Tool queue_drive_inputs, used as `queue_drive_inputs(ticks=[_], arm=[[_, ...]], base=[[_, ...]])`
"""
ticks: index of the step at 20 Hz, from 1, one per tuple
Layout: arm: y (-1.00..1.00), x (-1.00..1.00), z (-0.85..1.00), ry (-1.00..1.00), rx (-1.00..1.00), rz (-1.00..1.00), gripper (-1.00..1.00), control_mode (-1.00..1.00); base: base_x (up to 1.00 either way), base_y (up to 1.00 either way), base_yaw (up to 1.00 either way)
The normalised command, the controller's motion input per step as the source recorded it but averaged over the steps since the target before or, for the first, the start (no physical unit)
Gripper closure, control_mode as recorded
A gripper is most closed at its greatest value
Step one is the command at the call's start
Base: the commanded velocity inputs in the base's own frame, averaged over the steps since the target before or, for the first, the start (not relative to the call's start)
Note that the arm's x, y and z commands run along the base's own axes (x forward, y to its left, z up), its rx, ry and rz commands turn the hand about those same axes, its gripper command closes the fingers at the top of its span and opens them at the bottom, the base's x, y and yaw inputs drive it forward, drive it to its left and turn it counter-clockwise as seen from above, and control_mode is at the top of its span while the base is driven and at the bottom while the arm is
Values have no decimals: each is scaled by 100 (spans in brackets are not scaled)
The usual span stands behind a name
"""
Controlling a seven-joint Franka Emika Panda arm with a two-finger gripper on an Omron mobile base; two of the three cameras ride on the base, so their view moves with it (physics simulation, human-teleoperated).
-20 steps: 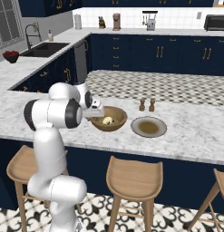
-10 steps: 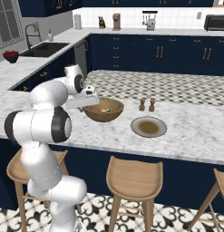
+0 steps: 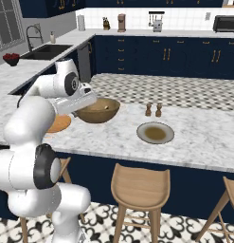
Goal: Pick the chicken drumstick and mushroom from their plates and place them in the bowl. Then put the bowl in the fridge.
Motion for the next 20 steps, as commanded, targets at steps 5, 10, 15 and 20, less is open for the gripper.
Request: queue_drive_inputs(ticks=[5,10,15,20], arm=[[-23,-98,31,0,11,53,100,-100],[-11,-78,22,0,8,39,100,-100],[-12,-65,2,-17,-12,20,100,-100],[-14,-55,27,-5,0,5,100,-100]], base=[[0,0,0],[0,0,0],[0,0,0],[0,0,0]])
